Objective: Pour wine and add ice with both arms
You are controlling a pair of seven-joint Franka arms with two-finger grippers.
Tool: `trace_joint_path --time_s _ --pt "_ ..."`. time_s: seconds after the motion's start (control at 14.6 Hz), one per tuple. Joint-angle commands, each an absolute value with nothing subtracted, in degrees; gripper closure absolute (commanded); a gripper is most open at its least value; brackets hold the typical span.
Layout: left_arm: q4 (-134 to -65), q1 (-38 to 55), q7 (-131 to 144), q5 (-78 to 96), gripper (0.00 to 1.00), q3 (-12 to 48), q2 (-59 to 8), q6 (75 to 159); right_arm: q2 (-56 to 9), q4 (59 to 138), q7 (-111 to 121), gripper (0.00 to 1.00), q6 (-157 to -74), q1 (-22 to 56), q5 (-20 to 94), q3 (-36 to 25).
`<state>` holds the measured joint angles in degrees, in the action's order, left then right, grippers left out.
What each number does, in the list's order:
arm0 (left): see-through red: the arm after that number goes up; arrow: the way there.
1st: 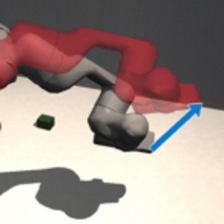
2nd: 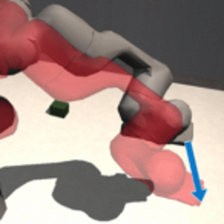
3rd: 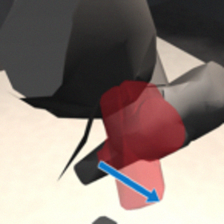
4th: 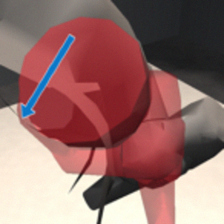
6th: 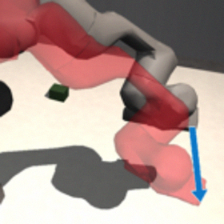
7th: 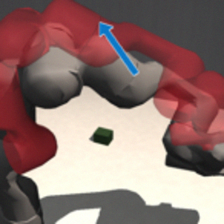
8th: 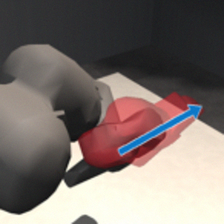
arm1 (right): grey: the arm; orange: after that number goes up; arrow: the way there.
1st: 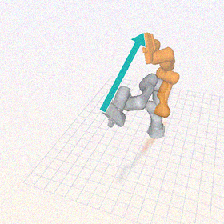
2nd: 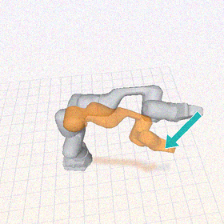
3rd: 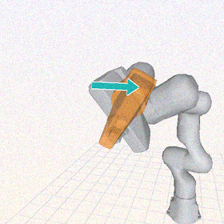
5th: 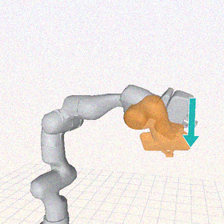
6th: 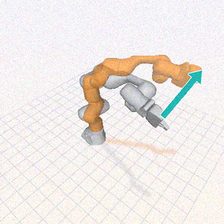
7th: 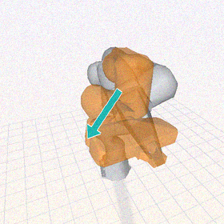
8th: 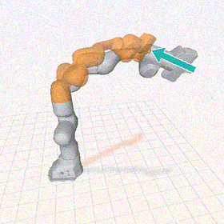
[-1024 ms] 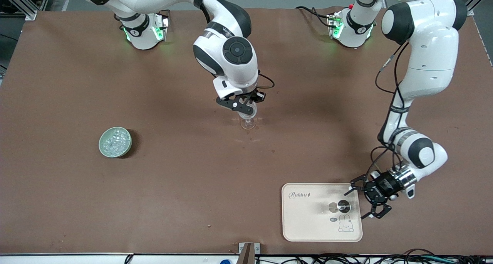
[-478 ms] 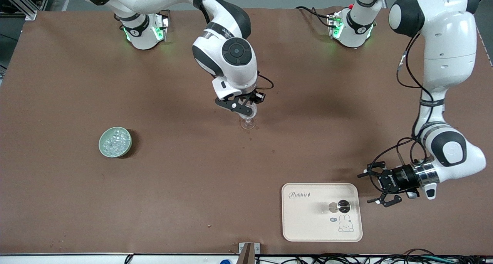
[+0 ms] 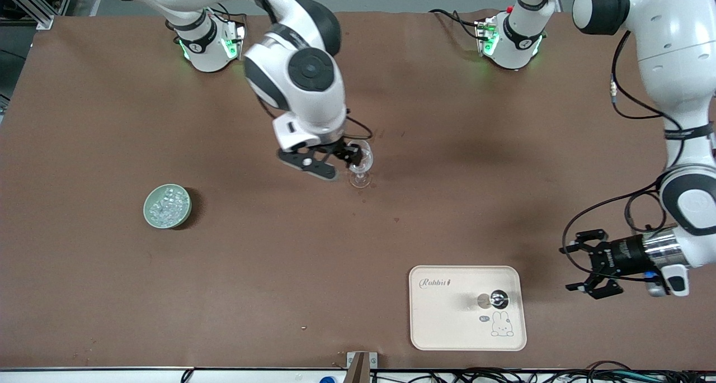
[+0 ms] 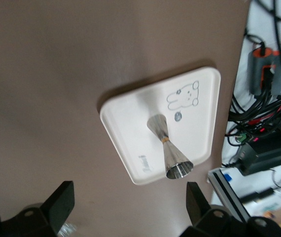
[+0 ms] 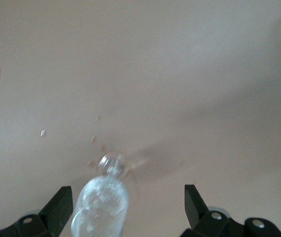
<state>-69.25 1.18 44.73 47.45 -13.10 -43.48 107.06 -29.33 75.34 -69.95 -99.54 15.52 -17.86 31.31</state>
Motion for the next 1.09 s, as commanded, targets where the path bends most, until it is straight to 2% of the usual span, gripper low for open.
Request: trace_joint_path --time_s 0.0,0.14,0.34,0.55,0.68,0.82,1.02 --pt "-69.3 2.2 45.0 39.9 0.00 -13.4 -37.3 107.3 -22.4 77.3 -67.1 0.00 -97.1 9.5 -23.7 32.7" --pt "-69.7 1.8 44.7 36.5 0.00 -13.4 -33.1 106.5 -19.7 77.3 -61.1 0.00 -96.1 5.6 -25.6 32.0" --pt "-71.0 1.5 33.9 21.9 0.00 -9.0 -25.9 103.6 -14.8 77.3 -50.4 0.00 -90.8 5.4 -25.1 22.9" --pt "-73.5 1.8 19.9 13.5 0.00 -7.0 -19.6 98.6 -11.8 77.3 -39.5 0.00 -89.6 3.4 -21.1 15.9" --pt "-77.8 1.7 14.4 9.2 0.00 -4.0 -14.3 98.1 -9.7 77.3 -31.4 0.00 -89.7 3.0 -12.9 7.6" --pt "-84.4 1.6 10.5 5.4 0.00 -1.3 -7.5 98.2 -8.1 77.9 -20.8 0.00 -89.5 2.8 -10.6 1.4" --pt "-95.6 1.5 3.4 3.2 0.00 -0.3 2.5 100.0 -5.5 78.1 -11.8 0.00 -86.1 0.4 -7.8 -2.1"
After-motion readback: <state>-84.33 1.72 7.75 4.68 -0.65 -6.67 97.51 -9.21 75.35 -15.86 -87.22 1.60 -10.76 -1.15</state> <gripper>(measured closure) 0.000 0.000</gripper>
